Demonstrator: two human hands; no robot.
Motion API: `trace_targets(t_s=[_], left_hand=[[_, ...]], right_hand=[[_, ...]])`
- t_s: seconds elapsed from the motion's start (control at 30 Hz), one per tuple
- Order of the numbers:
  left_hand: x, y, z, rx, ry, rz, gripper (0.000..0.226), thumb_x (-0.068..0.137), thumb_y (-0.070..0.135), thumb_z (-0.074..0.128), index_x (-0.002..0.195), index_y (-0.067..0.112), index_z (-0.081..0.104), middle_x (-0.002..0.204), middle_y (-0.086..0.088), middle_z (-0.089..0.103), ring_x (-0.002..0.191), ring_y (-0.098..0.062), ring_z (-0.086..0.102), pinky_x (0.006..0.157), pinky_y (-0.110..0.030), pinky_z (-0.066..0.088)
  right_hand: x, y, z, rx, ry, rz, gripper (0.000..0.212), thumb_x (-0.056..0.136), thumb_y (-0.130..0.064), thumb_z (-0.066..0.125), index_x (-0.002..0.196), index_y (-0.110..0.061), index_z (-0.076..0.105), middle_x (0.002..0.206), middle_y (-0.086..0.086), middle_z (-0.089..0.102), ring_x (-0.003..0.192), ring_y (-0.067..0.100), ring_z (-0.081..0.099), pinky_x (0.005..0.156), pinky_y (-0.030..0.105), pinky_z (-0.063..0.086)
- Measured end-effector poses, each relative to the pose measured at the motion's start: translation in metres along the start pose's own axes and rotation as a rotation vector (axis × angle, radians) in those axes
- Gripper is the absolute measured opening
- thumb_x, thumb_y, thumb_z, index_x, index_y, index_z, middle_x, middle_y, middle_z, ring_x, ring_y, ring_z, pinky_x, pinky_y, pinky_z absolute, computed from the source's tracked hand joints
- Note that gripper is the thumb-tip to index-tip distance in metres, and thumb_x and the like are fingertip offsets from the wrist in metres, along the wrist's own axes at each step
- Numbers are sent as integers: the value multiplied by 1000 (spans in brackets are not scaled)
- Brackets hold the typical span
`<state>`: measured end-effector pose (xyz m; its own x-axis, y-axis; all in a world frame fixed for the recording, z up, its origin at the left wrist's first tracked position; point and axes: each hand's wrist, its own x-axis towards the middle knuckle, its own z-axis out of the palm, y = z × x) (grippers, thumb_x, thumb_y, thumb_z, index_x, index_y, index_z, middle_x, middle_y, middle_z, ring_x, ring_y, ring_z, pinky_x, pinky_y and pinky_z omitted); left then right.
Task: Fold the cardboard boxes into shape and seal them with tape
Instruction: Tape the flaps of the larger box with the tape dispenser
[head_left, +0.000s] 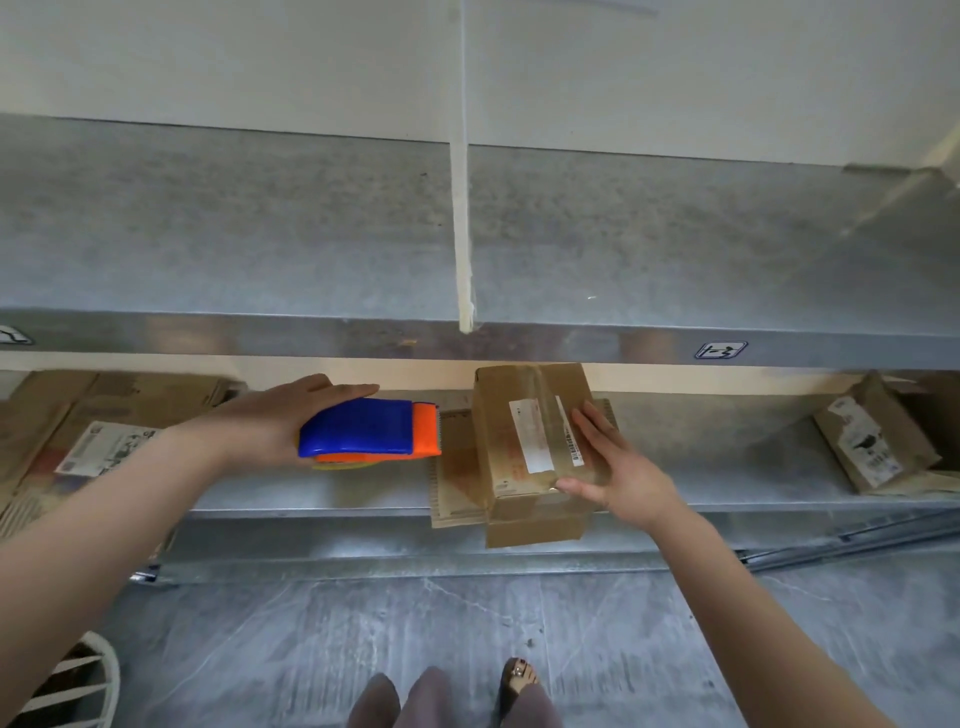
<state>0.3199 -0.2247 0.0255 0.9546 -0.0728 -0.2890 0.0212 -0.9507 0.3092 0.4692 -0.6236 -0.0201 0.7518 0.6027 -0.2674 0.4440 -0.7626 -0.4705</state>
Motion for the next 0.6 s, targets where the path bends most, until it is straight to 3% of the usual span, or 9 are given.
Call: trace_targets(t_s=[0.13,0.23,0.33,0.43,0.6], left_hand=[[3,8,28,34,20,-22,90,64,80,37,146,51,13,123,10,45,111,-17,52,90,-30,46],[9,16,48,29,29,-33,93,62,81,33,147,50,10,111,11,43,98,-16,52,80,-28,47],[18,17,46,-42,-1,-57,87,71,75,50,145,54,10,107,13,39,96,-13,49,84,-29,46],[27,20,38,-10,4,-46,85,77,63,63,147,46,18,108,14,39,99,-13,49,88,-30,46],[38,38,29,-7,31,12,64,75,60,66,131,40,42,104,12,42,85,-12,55,77,-31,48]], right_hand=[[1,-1,2,-15,-4,-12,97,73,-77,56,151,-48,6,153,-40,-7,141,-2,25,92,31,51],[1,0,3,-16,4,-12,97,73,-78,55,150,-49,5,152,-41,-8,141,-1,25,91,32,52],[2,1,2,-10,1,-9,97,72,-79,55,150,-49,5,150,-42,-9,141,-3,24,91,32,52],[2,2,4,1,2,-17,98,71,-81,53,150,-49,5,150,-43,-10,141,-4,24,92,34,52],[4,3,5,41,11,-26,102,67,-82,51,152,-44,9,151,-41,-8,136,-11,20,98,33,49]])
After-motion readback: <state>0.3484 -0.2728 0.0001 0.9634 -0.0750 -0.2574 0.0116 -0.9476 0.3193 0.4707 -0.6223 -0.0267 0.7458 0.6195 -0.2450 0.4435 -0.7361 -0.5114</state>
